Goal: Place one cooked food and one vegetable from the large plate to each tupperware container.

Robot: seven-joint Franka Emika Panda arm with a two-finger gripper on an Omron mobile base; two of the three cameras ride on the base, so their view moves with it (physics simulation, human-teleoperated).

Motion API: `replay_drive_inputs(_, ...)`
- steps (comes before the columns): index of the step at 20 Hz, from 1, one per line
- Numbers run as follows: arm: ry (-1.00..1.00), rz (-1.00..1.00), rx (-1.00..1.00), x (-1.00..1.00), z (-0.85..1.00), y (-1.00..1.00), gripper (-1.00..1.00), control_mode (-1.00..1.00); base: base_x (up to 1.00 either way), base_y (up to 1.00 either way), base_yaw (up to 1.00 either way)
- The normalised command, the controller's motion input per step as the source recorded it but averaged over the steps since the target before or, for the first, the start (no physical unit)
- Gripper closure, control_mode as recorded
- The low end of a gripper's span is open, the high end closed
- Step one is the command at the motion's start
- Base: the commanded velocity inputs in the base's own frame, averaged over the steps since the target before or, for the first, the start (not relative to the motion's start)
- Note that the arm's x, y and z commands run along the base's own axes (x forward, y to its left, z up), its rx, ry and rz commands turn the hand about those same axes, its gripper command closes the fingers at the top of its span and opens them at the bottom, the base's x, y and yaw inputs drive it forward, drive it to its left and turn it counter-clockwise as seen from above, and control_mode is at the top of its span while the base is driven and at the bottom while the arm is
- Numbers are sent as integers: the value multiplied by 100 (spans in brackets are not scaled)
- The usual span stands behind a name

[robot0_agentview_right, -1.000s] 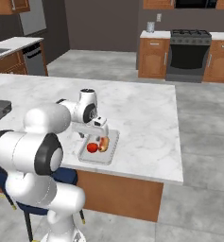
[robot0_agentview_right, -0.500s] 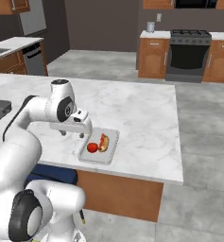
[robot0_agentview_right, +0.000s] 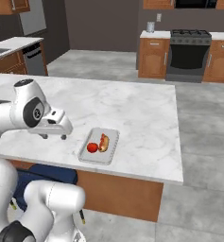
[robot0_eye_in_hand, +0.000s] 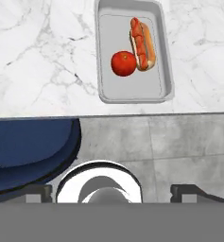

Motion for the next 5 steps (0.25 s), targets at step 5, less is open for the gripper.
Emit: replay_drive_inputs(5, 0, 0, -8, -25, 17, 11, -100, -100, 0, 0, 0)
